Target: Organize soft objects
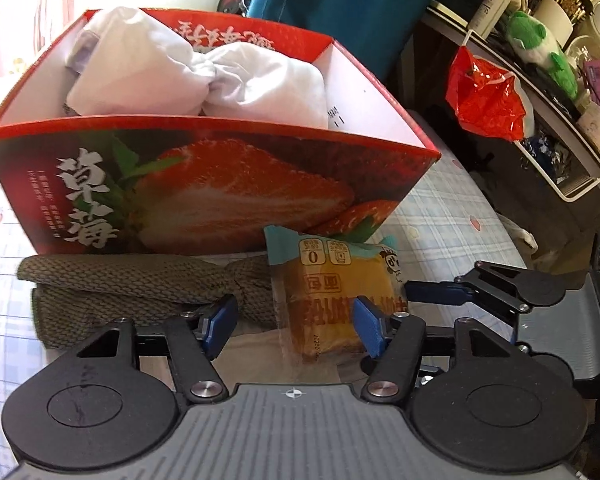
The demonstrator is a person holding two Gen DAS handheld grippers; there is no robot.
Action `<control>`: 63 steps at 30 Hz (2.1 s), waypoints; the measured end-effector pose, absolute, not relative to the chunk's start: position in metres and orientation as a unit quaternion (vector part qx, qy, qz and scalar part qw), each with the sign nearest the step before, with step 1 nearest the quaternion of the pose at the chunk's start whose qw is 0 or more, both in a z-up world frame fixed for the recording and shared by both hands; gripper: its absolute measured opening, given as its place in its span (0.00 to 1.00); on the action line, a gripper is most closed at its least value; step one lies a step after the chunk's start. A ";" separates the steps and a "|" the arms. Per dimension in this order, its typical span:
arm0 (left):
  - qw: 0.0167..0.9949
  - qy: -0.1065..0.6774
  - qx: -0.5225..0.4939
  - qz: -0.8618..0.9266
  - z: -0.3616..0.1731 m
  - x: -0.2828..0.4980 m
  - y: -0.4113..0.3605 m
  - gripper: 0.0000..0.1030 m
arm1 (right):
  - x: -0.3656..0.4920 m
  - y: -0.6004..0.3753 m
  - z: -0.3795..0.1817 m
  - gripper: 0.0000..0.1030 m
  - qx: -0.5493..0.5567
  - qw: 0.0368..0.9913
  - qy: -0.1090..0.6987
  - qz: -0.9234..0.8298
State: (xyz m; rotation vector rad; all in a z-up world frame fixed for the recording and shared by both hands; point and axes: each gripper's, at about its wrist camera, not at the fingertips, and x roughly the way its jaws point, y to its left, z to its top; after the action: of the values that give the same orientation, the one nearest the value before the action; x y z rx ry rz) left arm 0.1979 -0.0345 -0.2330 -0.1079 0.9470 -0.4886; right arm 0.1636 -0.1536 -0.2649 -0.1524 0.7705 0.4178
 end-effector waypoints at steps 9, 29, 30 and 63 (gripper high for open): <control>0.836 0.480 -0.058 -0.260 -0.254 0.216 -0.052 0.53 | 0.166 -0.154 -0.268 0.68 -0.087 0.905 0.359 0.212; 0.828 0.476 -0.063 -0.289 -0.253 0.219 -0.058 0.47 | 0.167 -0.149 -0.265 0.56 -0.056 0.912 0.355 0.195; 0.828 0.475 -0.060 -0.291 -0.252 0.218 -0.057 0.47 | 0.166 -0.148 -0.264 0.56 -0.054 0.912 0.356 0.195; 0.880 0.338 -0.099 -0.318 -0.124 0.216 -0.001 0.46 | 0.191 -0.111 -0.128 0.55 -0.141 0.928 0.271 0.214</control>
State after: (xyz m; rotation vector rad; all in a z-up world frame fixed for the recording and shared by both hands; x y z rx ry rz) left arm 0.2155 -0.0013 -0.1240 -0.2059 0.7050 -0.6625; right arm 0.1914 -0.1115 -0.1280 -0.2899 0.5560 0.4380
